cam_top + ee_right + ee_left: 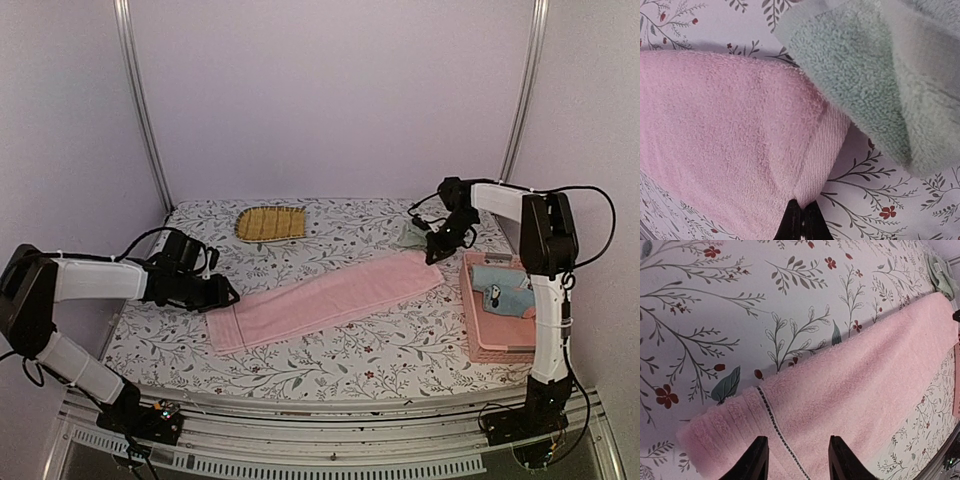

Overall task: Roll the towels
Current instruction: Pick up the towel from the center of the board, then fold the towel at the center of the board.

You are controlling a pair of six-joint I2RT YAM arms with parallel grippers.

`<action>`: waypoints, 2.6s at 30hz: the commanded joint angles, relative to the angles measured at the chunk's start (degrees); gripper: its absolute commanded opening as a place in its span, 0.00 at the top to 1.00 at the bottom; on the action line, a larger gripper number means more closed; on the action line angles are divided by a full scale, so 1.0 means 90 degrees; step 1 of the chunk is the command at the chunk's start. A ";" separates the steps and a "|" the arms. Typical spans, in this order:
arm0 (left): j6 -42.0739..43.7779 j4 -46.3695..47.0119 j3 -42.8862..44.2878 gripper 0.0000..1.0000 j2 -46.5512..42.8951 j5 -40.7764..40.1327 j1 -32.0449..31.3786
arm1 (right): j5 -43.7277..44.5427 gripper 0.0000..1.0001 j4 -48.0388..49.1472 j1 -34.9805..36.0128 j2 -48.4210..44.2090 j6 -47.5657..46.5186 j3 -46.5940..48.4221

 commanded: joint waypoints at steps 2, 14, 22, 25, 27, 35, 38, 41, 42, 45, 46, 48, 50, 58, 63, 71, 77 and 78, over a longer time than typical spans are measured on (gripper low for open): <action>0.0052 -0.0014 0.0140 0.57 0.0132 0.0049 -0.0064 | -0.0534 0.98 -0.0335 -0.0118 -0.0637 0.0006 0.0360; 0.0188 -0.0330 0.0282 0.57 0.0252 0.0063 -0.0063 | -0.0678 0.98 -0.0753 -0.0514 -0.1033 -0.0073 0.0895; 0.0239 -0.0440 0.0514 0.57 0.0583 0.0247 -0.0109 | -0.0933 0.98 -0.0836 -0.0704 -0.1248 -0.0265 0.1429; 0.0227 -0.0477 0.0583 0.58 0.0633 0.0263 -0.0158 | -0.1884 0.98 -0.1008 -0.0593 -0.1192 -0.0384 0.1437; 0.0230 -0.0549 0.0630 0.59 0.0649 0.0236 -0.0187 | -0.2123 0.98 -0.1134 -0.0384 -0.1102 -0.0487 0.1426; 0.0127 -0.0705 0.0710 0.60 0.0655 0.0154 -0.0276 | -0.2729 0.98 -0.1043 0.0427 -0.0952 -0.0458 0.1240; 0.0110 -0.0763 0.0746 0.60 0.0705 0.0177 -0.0326 | -0.3004 0.98 -0.0828 0.0723 -0.0917 -0.0357 0.1016; 0.0112 -0.0858 0.0805 0.60 0.0752 0.0138 -0.0374 | -0.3145 0.98 -0.0787 0.1021 -0.0734 -0.0302 0.0997; 0.0110 -0.0868 0.0816 0.60 0.0756 0.0145 -0.0384 | -0.3198 0.98 -0.0797 0.1118 -0.0662 -0.0302 0.1012; 0.0068 -0.0880 0.0814 0.60 0.0777 0.0157 -0.0410 | -0.3321 0.98 -0.0785 0.1356 -0.0494 -0.0242 0.1094; 0.0049 -0.0878 0.0808 0.60 0.0789 0.0156 -0.0428 | -0.3417 0.98 -0.0776 0.1423 -0.0449 -0.0185 0.1130; 0.0006 -0.0883 0.0780 0.61 0.0826 0.0135 -0.0444 | -0.3607 0.98 -0.0715 0.1533 -0.0363 -0.0085 0.1171; -0.0026 -0.0870 0.0748 0.61 0.0885 0.0103 -0.0453 | -0.3761 0.98 -0.0657 0.1651 -0.0279 0.0028 0.1191; -0.0096 -0.0632 0.0590 0.67 0.1148 0.0249 -0.0461 | -0.3863 0.98 -0.0183 0.2276 -0.0028 0.0497 0.1277; -0.0178 -0.0446 0.0432 0.71 0.1127 0.0325 -0.0464 | -0.3768 0.98 0.0247 0.2506 0.0280 0.1237 0.1511; -0.0317 -0.0097 0.0179 0.74 0.1109 0.0559 -0.0464 | -0.3735 0.98 0.0498 0.3079 0.1001 0.1772 0.2184; -0.0426 0.0131 0.0053 0.78 0.1178 0.0678 -0.0491 | -0.3812 0.98 0.0851 0.3360 0.1377 0.2223 0.2607; -0.0432 0.0144 0.0048 0.78 0.1195 0.0679 -0.0498 | -0.3813 0.98 0.0857 0.3411 0.1430 0.2258 0.2677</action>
